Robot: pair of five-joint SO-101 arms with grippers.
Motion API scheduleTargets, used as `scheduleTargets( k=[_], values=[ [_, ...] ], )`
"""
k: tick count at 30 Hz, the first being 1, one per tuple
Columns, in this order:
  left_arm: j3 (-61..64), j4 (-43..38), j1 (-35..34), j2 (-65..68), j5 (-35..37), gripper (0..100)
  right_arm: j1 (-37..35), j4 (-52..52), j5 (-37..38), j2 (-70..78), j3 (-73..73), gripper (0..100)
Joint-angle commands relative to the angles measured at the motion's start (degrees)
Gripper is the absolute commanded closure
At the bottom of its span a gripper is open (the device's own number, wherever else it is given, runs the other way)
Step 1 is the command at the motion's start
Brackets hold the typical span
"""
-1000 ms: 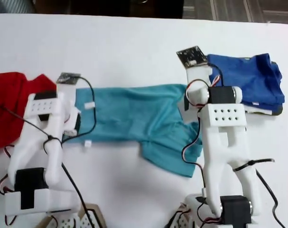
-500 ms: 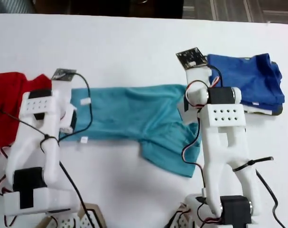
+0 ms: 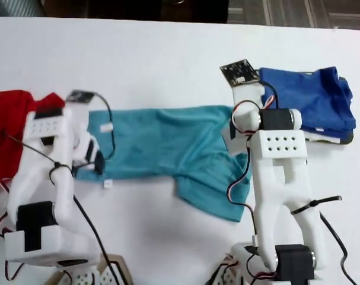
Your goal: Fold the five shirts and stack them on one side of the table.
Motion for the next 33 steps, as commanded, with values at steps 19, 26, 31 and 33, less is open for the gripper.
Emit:
scheduleTargets(
  k=[19,26,31,33],
  values=[
    [-39.8,-6.9,3.9,33.2,7.7,97,0.0,-0.4,0.5,-2.9,-0.3,97.8],
    [-60.1,-1.8,4.0,45.2,7.6,97,-0.5,1.4,0.6,-4.6,0.9,97.8],
    [-71.2,3.0,4.0,53.3,7.7,97,-3.8,-3.0,3.7,-13.2,12.6,97.8],
    [-75.6,6.9,4.0,55.0,7.8,97,-4.7,-7.0,4.8,-15.9,19.3,97.8]
  ],
)
